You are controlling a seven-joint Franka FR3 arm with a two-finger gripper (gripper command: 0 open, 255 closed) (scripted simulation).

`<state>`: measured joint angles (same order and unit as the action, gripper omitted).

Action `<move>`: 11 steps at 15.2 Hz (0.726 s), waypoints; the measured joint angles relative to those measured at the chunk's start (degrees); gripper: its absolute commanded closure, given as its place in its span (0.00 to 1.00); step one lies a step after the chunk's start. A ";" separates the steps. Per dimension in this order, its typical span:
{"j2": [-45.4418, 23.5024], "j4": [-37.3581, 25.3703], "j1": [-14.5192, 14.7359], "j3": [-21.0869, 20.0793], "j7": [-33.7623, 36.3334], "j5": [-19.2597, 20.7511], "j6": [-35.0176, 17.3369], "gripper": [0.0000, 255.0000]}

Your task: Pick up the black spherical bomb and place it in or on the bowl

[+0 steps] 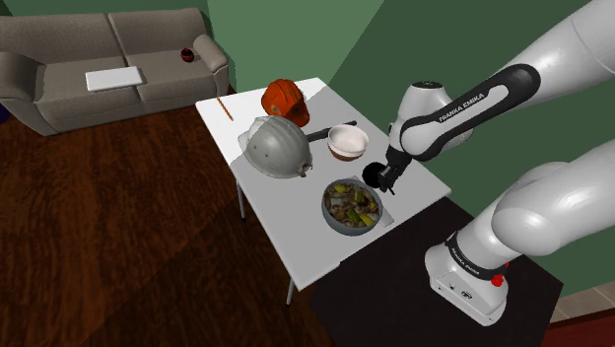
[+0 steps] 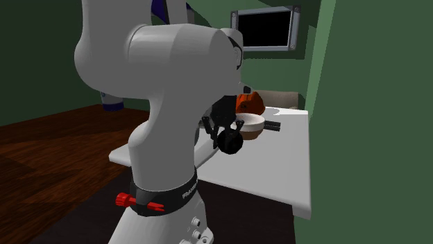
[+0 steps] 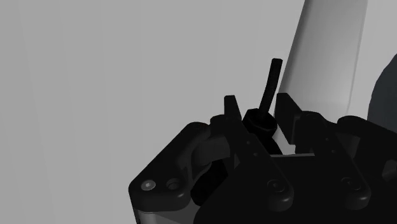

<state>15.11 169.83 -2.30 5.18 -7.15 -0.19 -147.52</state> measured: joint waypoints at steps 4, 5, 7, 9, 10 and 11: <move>1.42 -0.19 -0.17 -0.03 0.10 0.23 1.56 1.00; 2.46 -0.33 -0.20 -0.13 0.27 0.30 2.73 1.00; 4.66 -0.49 -0.36 -0.25 0.47 0.53 5.07 1.00; 6.70 -0.67 -0.44 -0.40 0.70 0.65 7.28 1.00; 7.75 -0.89 -0.52 -0.43 0.75 0.75 8.56 1.00; 8.69 -1.00 -0.56 -0.50 0.83 0.80 9.63 1.00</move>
<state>23.80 168.83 -2.86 4.68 -6.32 0.60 -137.89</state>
